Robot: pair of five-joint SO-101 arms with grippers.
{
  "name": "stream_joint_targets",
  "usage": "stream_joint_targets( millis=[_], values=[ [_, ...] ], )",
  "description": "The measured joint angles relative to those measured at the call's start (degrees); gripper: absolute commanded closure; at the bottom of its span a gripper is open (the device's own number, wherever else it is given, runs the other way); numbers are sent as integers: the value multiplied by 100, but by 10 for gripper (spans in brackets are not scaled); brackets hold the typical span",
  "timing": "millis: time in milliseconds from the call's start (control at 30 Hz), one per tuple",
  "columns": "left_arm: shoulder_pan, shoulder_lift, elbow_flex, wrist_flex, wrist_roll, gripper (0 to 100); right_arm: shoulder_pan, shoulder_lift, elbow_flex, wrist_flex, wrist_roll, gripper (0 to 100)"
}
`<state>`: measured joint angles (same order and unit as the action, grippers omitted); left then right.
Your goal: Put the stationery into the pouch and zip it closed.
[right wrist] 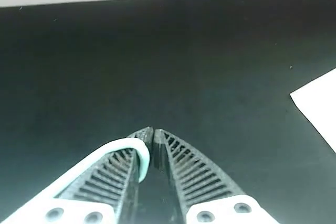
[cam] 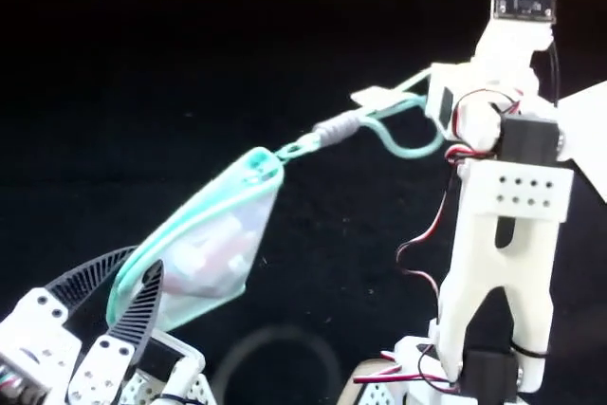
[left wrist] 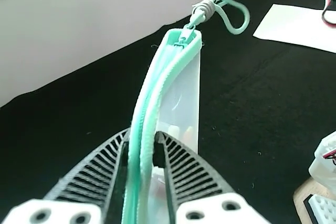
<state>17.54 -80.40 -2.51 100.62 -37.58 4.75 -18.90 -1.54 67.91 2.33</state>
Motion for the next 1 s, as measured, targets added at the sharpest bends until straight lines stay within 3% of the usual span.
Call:
stream_joint_targets(
  millis=[333,767,833,1000],
  values=[
    [-44,9,9,9,9,994,703,-9,1046,-1389,0,990],
    [-44,18,9,9,9,994,1125,-9,1952,-2286,9,987],
    [-44,26,9,9,9,994,1134,-18,1987,-2312,9,943],
    [-44,9,273,9,9,994,949,-281,1952,-1925,9,718]
  ],
)
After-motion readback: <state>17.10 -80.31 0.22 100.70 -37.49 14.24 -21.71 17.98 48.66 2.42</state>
